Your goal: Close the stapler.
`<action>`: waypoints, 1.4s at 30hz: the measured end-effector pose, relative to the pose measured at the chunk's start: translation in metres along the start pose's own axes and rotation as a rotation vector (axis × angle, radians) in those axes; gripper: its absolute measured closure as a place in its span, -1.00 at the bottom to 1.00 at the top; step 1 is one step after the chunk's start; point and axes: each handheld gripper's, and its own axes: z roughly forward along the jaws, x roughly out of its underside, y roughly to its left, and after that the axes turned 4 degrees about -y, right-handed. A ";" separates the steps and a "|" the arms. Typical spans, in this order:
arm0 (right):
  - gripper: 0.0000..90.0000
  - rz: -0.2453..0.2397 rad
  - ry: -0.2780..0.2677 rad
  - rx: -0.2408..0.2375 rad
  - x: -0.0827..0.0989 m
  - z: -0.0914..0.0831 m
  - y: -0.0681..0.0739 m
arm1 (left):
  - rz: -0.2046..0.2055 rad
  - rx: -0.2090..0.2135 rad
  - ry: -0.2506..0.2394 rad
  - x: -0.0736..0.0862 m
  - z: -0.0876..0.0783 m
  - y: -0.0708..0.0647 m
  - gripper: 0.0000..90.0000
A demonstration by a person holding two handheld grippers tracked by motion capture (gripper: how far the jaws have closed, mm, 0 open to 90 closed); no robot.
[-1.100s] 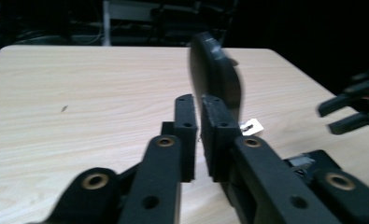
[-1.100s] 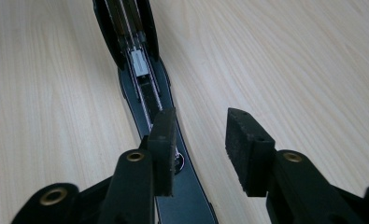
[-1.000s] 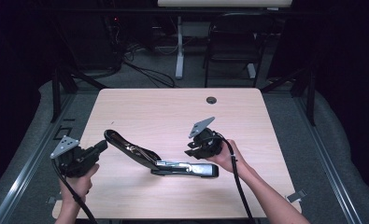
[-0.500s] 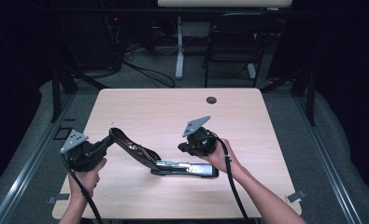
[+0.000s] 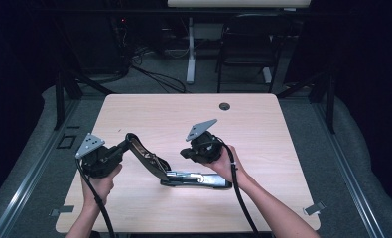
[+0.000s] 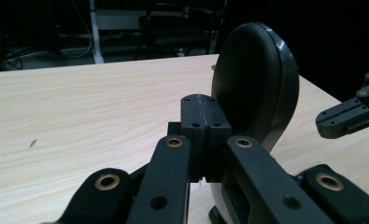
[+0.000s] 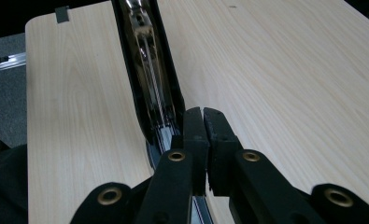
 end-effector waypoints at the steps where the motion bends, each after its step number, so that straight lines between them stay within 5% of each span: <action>1: 0.97 -0.004 0.001 -0.003 -0.003 0.001 0.001 | 0.007 0.005 0.006 -0.001 0.001 -0.001 1.00; 23: 0.96 -0.053 -0.062 -0.045 -0.052 0.025 0.020 | 0.038 0.038 0.006 -0.002 0.015 -0.014 1.00; 42: 0.99 -0.070 -0.151 -0.053 -0.064 0.011 0.027 | 0.080 0.093 0.051 0.004 0.024 -0.031 1.00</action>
